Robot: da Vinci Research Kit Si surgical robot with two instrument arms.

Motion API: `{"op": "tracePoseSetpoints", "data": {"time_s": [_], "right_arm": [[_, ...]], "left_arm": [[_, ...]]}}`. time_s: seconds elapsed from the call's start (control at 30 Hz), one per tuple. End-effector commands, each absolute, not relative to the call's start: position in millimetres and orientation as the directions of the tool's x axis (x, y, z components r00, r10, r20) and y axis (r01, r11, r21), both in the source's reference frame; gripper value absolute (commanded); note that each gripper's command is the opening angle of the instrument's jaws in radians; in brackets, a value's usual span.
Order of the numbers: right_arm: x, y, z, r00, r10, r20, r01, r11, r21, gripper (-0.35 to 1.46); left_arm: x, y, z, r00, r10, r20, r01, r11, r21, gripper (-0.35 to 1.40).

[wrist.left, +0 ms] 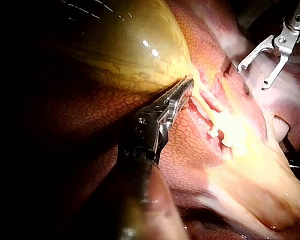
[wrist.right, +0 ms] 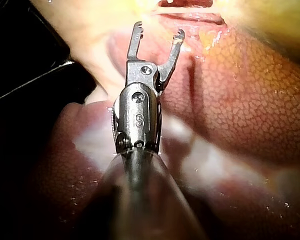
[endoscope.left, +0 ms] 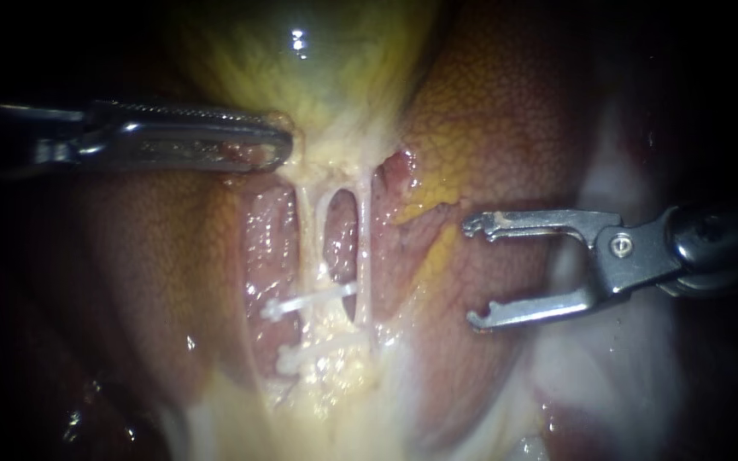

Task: Going back second clip left tube

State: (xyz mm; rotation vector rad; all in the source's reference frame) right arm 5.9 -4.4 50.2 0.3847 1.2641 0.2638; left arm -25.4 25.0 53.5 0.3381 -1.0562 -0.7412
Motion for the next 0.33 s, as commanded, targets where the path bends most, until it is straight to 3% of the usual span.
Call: {"op": "tracePoseSetpoints", "data": {"time_s": [0.03,0.33], "right_arm": [[5.8,-4.4,50.2,0.285,0.399,-0.871,0.017,0.907,0.421,0.5],[5.8,-4.4,50.2,0.285,0.4,-0.871,0.017,0.907,0.422,0.5]], "left_arm": [[-25.4,25.0,53.5,0.284,-0.693,0.662,0.385,0.715,0.583,-0.35],[-25.3,25.0,53.6,0.287,-0.693,0.661,0.383,0.715,0.584,-0.35]]}}
